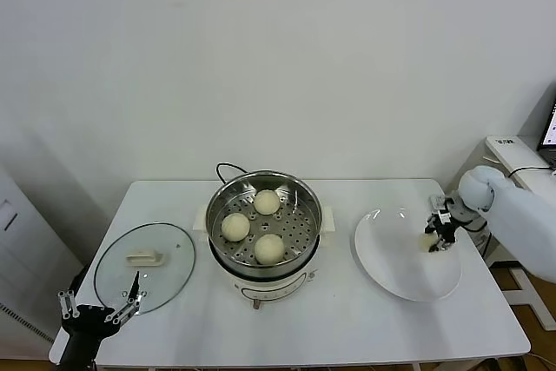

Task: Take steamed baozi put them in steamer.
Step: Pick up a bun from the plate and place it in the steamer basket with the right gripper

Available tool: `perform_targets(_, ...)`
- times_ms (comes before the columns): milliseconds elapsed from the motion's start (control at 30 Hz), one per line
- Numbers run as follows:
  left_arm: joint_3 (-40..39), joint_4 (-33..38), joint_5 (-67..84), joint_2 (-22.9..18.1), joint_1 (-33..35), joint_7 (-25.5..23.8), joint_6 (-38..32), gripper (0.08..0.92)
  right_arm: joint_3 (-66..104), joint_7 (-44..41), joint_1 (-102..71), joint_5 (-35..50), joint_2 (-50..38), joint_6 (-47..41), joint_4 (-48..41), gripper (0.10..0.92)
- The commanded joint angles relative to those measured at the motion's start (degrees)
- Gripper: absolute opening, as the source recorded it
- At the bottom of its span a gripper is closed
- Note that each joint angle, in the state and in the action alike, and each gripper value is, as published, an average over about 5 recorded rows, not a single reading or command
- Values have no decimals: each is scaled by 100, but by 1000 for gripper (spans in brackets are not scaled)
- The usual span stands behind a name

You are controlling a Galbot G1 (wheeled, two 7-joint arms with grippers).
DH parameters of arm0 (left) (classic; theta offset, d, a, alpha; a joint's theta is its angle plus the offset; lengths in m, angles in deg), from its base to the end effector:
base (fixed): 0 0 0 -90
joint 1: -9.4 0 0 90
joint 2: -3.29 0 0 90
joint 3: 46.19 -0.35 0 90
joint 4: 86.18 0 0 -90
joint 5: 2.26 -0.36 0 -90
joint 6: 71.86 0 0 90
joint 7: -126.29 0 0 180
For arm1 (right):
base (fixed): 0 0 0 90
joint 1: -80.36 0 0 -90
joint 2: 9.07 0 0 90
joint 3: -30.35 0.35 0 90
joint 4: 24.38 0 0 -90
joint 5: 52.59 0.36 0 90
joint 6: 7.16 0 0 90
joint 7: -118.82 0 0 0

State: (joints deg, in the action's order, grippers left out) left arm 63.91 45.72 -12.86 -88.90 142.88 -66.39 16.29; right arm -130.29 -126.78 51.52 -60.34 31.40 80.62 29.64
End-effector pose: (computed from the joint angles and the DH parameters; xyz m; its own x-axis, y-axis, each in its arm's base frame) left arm 0.1048 0.0878 -0.2552 -0.9959 -0.0681 0.0596 -0.0402 0.9229 0.3829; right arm 0.5490 -0.2488 -0.1921 -0.1901 -0.0785 0.9786 -0.9817 0.0246 -0.1887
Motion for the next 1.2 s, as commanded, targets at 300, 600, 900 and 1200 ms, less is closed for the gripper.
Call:
perform_targets(300, 46, 1, 32, -8, -25, 4, -6, 823, -2700, 268, 3668, 4542, 987, -1639, 1644, 441)
perform_targets(600, 45, 3, 64, -62, -104, 22, 6, 823, -3218, 521, 3844, 4920, 1992, -2138, 2038, 441)
perform_targets(900, 46, 2, 127, -65, -139, 24, 16, 823, -3432, 764, 3107, 4089, 2294, -2349, 2114, 441)
perform_targets(1200, 94, 0, 226, -29, -112, 23, 28, 823, -3574, 842, 2793, 3577, 2156, -2258, 2004, 441)
